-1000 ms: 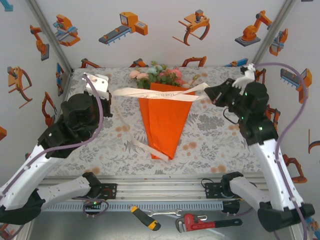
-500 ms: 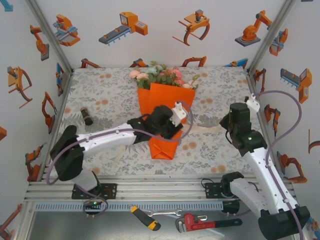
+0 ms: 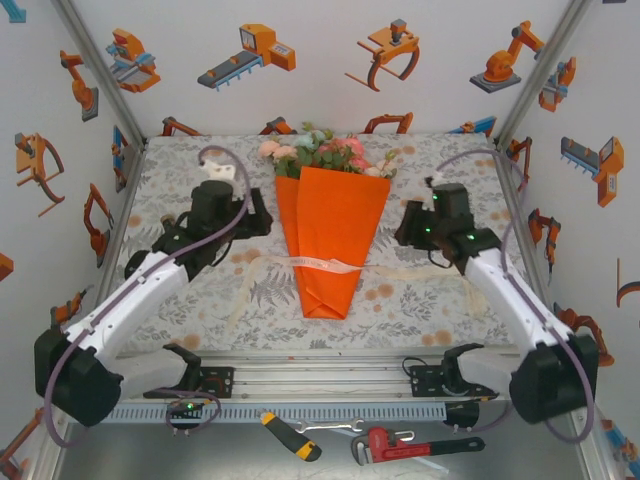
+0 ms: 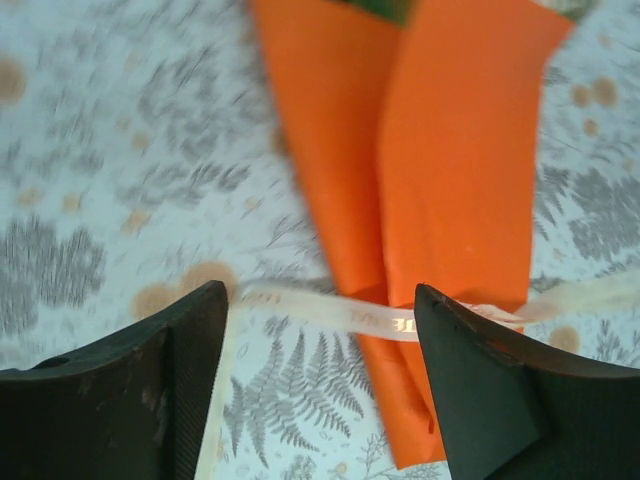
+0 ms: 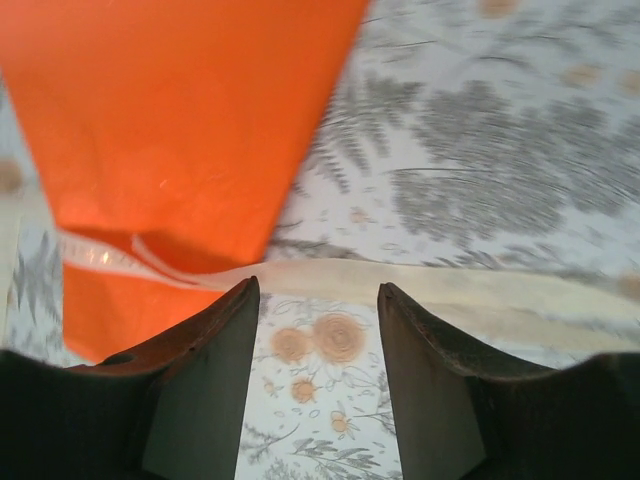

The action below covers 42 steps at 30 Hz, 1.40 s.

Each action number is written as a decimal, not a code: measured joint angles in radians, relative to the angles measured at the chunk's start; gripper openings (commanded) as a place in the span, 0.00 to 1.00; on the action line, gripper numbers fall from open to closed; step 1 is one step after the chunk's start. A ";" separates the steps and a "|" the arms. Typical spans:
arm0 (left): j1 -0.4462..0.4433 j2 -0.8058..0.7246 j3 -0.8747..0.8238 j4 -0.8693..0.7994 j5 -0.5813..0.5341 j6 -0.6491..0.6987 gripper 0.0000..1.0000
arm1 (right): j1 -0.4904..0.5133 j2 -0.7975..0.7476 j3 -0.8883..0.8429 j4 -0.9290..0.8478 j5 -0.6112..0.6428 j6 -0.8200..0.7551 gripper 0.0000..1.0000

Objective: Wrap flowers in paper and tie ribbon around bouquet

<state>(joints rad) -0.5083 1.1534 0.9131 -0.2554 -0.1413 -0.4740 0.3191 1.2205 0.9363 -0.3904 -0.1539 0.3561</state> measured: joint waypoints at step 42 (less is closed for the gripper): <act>0.058 0.196 -0.113 -0.064 0.103 -0.161 0.78 | 0.267 0.534 0.338 -0.067 -0.288 -0.322 0.00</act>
<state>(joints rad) -0.4507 1.3499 0.8005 -0.3195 -0.0383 -0.6353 0.5861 1.7550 1.2747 -0.4576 -0.4416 0.0341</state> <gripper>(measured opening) 0.760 0.003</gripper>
